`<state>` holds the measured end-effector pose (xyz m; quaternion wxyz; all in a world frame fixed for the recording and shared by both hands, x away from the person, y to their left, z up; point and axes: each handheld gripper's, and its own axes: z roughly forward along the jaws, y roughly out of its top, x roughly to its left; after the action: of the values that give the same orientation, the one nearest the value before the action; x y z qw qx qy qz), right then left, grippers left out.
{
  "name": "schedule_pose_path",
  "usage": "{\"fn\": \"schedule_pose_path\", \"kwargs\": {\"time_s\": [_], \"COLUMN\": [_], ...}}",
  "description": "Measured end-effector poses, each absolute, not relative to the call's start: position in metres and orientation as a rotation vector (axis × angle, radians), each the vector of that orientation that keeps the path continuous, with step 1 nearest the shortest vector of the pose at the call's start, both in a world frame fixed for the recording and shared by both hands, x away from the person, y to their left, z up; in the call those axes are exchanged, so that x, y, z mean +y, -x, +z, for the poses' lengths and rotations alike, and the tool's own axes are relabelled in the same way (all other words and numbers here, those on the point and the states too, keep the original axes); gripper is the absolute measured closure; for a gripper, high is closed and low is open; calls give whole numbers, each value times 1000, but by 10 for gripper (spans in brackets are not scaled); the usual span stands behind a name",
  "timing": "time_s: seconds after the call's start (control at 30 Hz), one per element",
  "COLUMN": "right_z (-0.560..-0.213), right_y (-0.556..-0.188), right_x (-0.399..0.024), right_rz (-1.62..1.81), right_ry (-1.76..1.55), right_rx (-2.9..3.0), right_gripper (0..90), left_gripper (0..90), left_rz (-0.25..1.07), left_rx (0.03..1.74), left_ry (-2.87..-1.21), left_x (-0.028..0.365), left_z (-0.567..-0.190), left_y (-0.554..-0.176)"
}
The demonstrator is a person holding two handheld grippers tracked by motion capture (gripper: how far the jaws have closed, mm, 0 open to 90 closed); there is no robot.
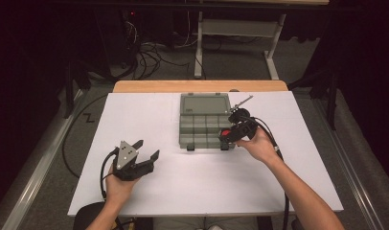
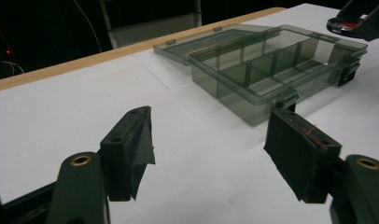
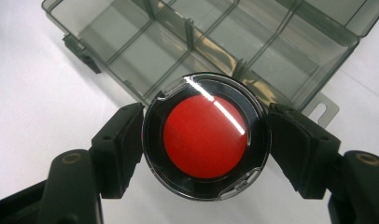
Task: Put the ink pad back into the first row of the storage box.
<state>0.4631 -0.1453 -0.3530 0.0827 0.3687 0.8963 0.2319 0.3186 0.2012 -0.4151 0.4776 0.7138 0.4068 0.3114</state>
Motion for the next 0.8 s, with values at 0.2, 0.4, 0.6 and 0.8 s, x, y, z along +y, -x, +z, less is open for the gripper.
{"fn": "schedule_pose_path", "kwargs": {"time_s": [0.2,0.4,0.6,0.8], "right_z": [-351,-351,-350,-348], "right_y": [-471,-477,-485,-493], "right_x": [-144,-144,-141,-141], "right_rz": [679,667,656,658], "right_ry": [-1116,-1138,-1153,-1163], "right_rx": [2664,2659,2648,2633], "right_gripper": [316,316,316,316], "left_gripper": [322,323,323,323], "left_rz": [759,761,758,762], "left_rx": [992,989,989,991], "left_ry": [-1744,-1749,-1747,-1744], "left_x": [201,200,201,201], "left_z": [-415,-416,-416,-416], "left_y": [-319,-320,-320,-320]}}
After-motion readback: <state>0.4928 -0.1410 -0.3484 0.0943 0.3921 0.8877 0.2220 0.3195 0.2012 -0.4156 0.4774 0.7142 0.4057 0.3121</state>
